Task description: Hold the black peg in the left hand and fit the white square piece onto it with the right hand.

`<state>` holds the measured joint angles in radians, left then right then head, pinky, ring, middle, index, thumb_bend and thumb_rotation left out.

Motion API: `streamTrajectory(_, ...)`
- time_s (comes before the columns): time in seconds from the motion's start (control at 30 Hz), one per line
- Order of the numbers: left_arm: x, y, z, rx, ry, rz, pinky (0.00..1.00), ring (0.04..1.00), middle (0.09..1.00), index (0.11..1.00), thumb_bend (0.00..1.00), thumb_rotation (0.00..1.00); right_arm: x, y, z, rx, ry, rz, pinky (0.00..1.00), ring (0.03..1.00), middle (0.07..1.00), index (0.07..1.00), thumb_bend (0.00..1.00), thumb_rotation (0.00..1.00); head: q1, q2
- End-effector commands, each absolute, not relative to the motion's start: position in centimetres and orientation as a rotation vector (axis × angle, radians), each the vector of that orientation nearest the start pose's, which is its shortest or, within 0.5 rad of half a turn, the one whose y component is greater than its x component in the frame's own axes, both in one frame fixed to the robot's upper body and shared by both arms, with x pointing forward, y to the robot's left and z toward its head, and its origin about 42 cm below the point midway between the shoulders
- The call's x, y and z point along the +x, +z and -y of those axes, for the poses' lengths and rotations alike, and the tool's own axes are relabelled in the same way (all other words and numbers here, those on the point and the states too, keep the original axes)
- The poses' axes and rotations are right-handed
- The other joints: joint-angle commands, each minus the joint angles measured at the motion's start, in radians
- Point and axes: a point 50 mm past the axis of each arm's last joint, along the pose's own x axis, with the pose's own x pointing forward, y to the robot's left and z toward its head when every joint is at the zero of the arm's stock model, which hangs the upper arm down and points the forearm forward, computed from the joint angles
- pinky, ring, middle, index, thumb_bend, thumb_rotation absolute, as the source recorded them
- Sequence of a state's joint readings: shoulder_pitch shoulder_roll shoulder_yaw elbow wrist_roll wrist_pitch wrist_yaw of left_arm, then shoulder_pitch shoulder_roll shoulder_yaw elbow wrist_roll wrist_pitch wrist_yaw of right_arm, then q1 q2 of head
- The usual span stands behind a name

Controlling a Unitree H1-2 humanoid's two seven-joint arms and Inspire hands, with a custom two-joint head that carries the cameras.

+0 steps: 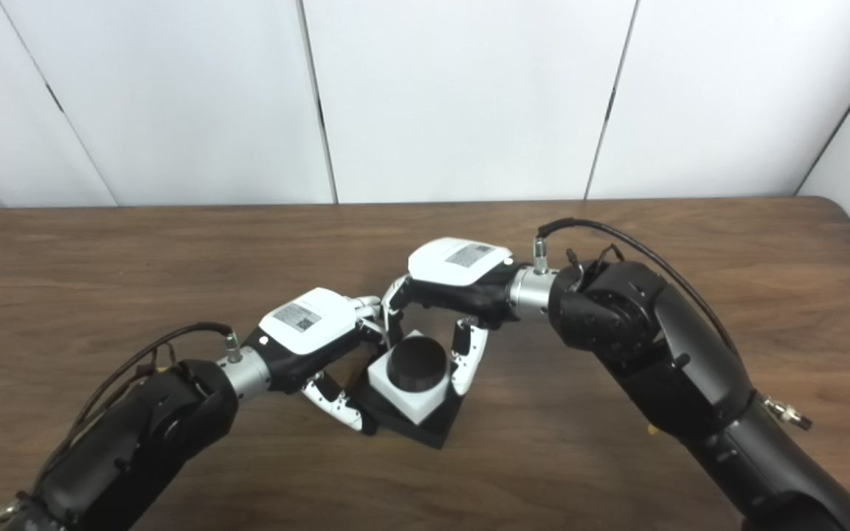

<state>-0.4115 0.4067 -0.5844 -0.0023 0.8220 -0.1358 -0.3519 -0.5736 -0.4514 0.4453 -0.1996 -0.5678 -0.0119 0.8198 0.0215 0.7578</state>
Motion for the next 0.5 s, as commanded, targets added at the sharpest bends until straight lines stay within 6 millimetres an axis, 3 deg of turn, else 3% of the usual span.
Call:
streamTrajectory(0.0,34.2,14.4,-15.5,1.453,-0.938,0.347,0.86,0.932,0.918,0.491,0.52,0.08,37.9,29.5,16.8,-1.394,0.969,0.391,0.66,0.809,0.837,0.794,0.96,0.27,-0.001,0.001)
streamTrajectory(0.27,34.2,14.4,-15.8,1.462,-0.937,0.344,0.86,0.928,0.920,0.491,0.52,0.08,37.9,29.4,17.7,-1.412,0.964,0.337,0.64,0.800,0.851,0.827,1.00,0.25,-0.002,0.001)
streamTrajectory(0.47,34.2,14.3,-15.9,1.460,-0.933,0.350,0.85,0.926,0.917,0.491,0.52,0.08,38.0,29.4,18.2,-1.416,0.952,0.328,0.65,0.809,0.858,0.824,0.97,0.25,-0.009,0.000)
